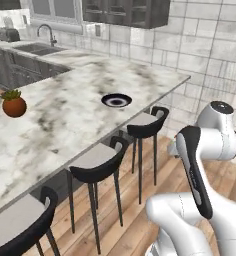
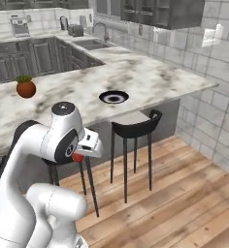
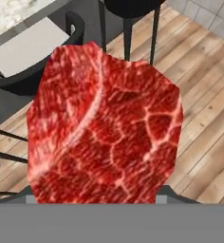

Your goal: Take the steak from the fridge and place it on the digital scale on the counter by the fridge. Wait a few seconds for a reading, then move it to the plate on the dining counter.

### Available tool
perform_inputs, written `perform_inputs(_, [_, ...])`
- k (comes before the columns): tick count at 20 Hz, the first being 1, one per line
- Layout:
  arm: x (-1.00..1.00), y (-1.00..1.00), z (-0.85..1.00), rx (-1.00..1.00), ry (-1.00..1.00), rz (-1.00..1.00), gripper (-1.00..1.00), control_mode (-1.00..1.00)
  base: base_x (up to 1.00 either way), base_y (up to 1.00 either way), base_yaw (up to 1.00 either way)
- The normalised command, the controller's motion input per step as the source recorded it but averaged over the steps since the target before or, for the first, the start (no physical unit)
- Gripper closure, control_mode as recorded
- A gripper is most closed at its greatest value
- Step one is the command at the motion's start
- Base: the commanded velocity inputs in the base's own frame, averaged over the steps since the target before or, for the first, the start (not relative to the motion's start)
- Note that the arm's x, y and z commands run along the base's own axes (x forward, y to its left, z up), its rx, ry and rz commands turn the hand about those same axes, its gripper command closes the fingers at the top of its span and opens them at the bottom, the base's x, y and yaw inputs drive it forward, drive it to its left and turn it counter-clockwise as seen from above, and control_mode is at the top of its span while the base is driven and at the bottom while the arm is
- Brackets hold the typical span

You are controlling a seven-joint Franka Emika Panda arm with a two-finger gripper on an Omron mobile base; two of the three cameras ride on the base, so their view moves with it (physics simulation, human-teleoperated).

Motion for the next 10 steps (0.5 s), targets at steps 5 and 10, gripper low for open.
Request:
perform_inputs(5, [0.0,0.0,0.0,0.0,0.0,0.0,1.0,1.0,0.66,-0.99,0.35])
perform_inputs(10, [0.0,0.0,0.0,0.0,0.0,0.0,1.0,1.0,0.58,-0.92,0.5])
